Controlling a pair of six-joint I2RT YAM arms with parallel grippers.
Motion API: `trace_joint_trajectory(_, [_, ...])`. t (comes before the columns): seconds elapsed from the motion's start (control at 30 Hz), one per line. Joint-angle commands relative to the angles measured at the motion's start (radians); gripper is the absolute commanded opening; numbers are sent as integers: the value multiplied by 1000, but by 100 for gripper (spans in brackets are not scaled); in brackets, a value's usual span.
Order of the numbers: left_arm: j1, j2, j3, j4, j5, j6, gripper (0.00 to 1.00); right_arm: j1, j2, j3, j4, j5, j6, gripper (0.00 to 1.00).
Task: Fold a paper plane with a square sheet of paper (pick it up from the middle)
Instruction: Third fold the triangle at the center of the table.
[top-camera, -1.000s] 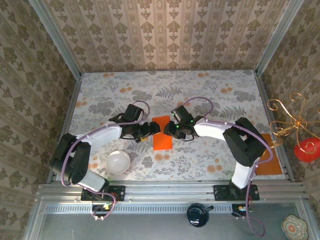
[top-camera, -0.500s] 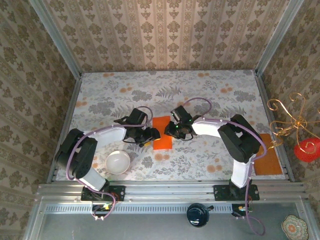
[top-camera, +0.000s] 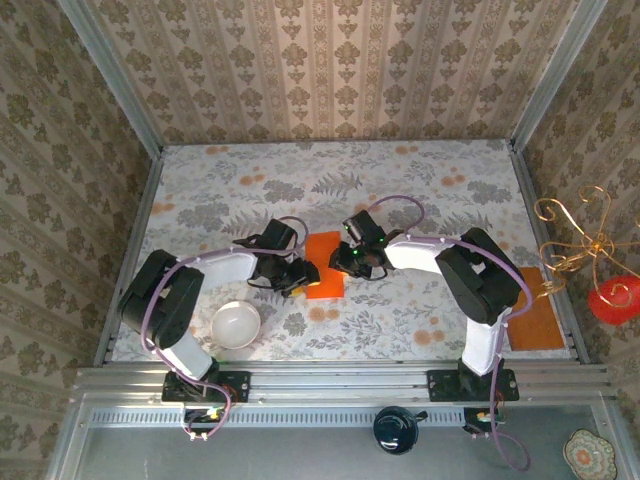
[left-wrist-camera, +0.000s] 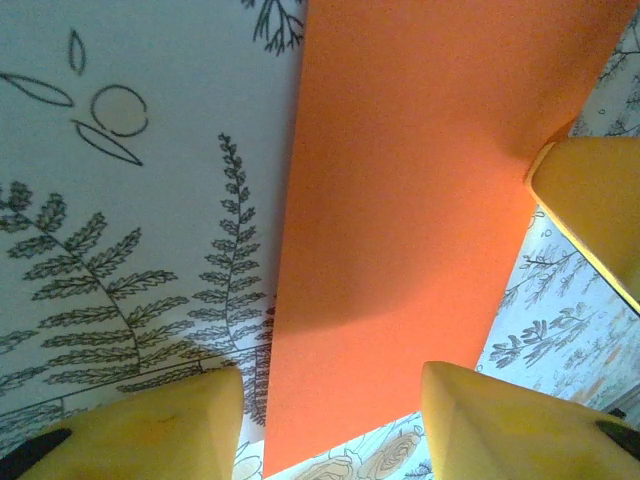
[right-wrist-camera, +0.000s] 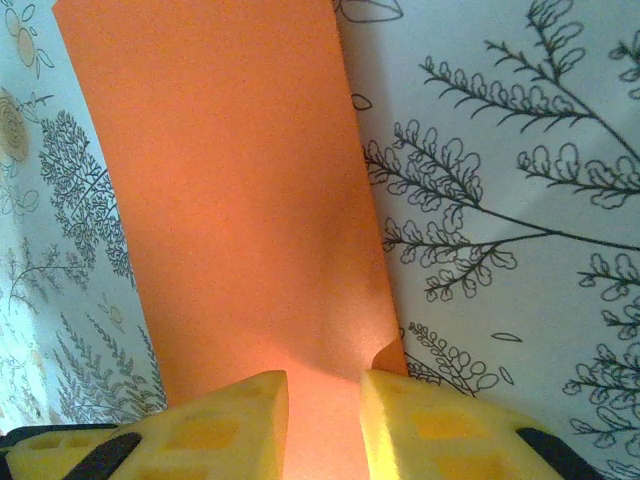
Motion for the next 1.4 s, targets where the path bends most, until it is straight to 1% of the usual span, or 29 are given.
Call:
trace_joint_trajectory(0.0, [-6,24,6,11,51,-10,51,-8,31,-27,-18,12,11,29])
trace_joint_trajectory(0.17, [5,30,14,62,114,-14,48,-12,32,-28,-19,12,10,29])
trace_joint_trajectory(0.3, [13,29,18,58,115,-7,44,-12,30,-29,-20,13,10,29])
trace_joint_trajectory(0.53, [66,8,-4,104,148,-7,43,-14,23,-34,-24,22,9,29])
trace_joint_trajectory(0.73, [101,37,6,176,235,-20,39,-14,24,-32,-25,19,9,29])
trace_joint_trajectory(0.9, [115,63,29,158,241,-5,33,-14,23,-32,-23,19,9,29])
trace_joint_trajectory(1.13, [123,74,31,133,236,-5,30,-15,14,-33,-11,9,8,30])
trace_joint_trajectory(1.23, [124,76,33,132,235,-7,26,-17,4,-33,5,0,4,31])
trace_joint_trajectory(1.37, [126,80,36,130,232,-14,18,-20,-21,-34,36,-15,-16,35])
